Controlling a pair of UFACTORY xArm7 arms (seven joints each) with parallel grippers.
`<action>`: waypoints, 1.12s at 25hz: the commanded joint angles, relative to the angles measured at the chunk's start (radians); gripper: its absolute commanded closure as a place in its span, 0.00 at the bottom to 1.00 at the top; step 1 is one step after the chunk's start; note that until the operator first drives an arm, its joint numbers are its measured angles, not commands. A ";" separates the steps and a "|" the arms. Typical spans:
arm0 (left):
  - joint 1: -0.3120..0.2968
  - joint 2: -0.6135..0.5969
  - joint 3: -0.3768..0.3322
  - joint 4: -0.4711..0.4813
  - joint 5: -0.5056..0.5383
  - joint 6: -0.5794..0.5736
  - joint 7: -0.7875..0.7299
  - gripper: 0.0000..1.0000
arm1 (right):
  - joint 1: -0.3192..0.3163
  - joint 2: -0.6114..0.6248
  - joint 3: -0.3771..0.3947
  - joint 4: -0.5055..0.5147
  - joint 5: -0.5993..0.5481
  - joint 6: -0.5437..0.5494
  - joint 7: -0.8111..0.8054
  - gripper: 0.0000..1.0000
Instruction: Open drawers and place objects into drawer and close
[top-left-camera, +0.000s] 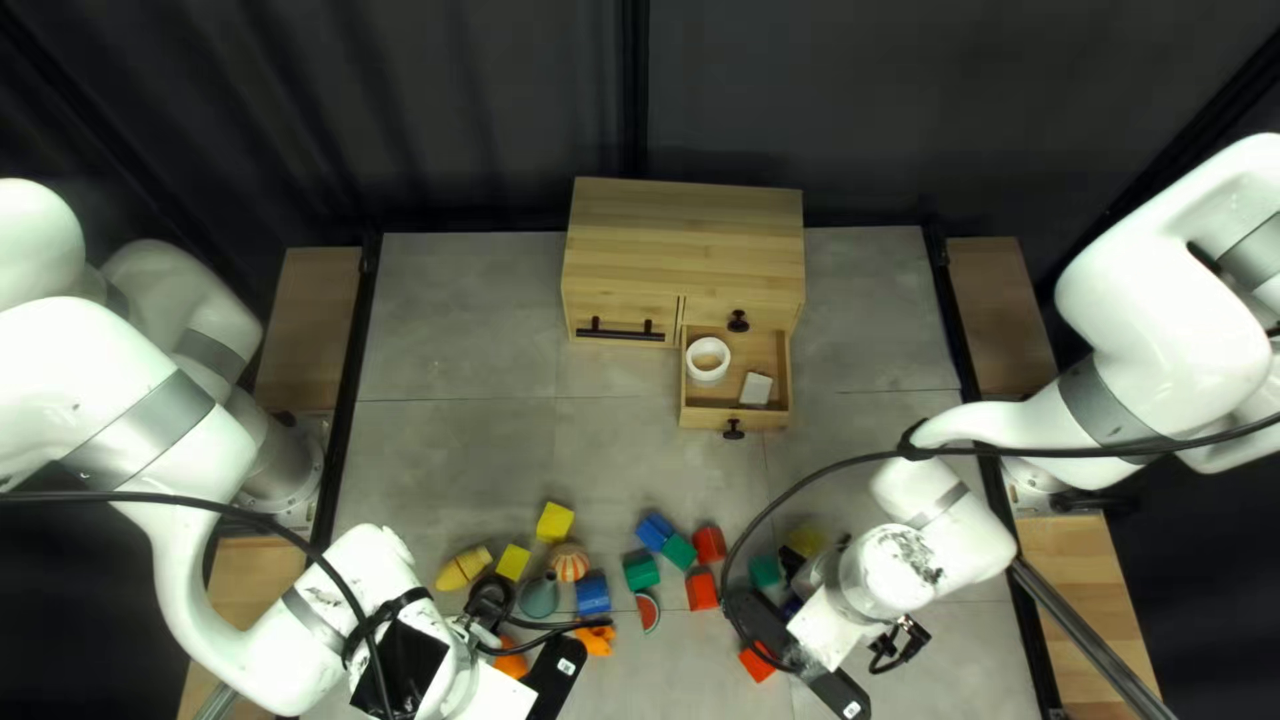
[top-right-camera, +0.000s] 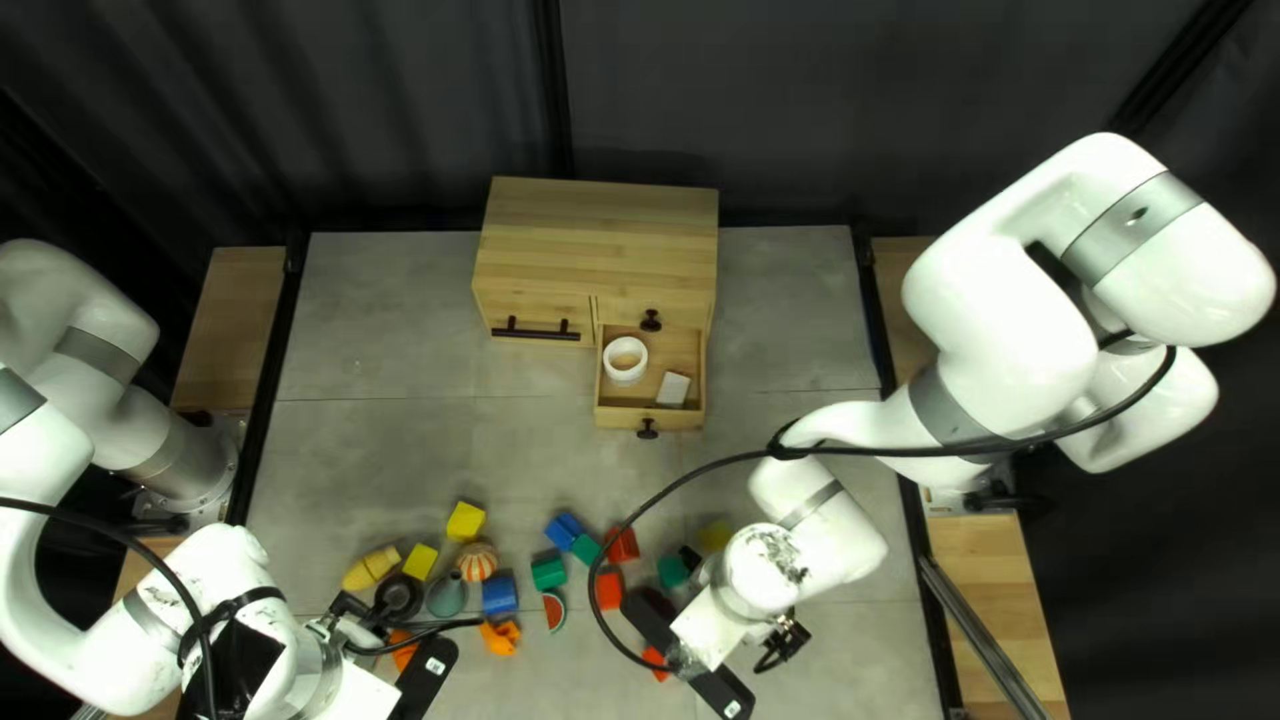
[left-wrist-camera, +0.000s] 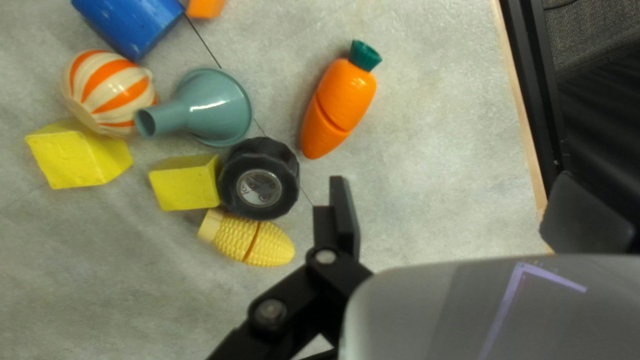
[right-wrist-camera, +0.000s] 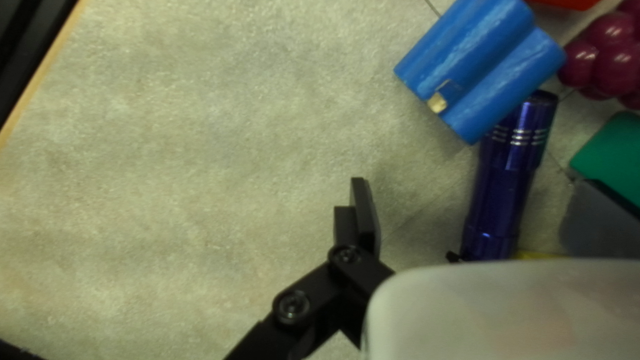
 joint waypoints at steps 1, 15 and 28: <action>0.000 0.000 0.000 0.000 0.000 0.000 0.000 0.00 | 0.000 0.009 0.000 0.005 0.001 -0.002 -0.001 0.06; 0.000 0.000 0.000 0.000 0.000 0.000 0.000 0.00 | 0.017 -0.008 -0.001 -0.009 -0.027 0.001 0.044 0.05; 0.000 0.000 0.000 0.000 0.000 0.000 0.000 0.00 | 0.018 0.015 -0.003 -0.004 -0.031 -0.021 0.048 0.95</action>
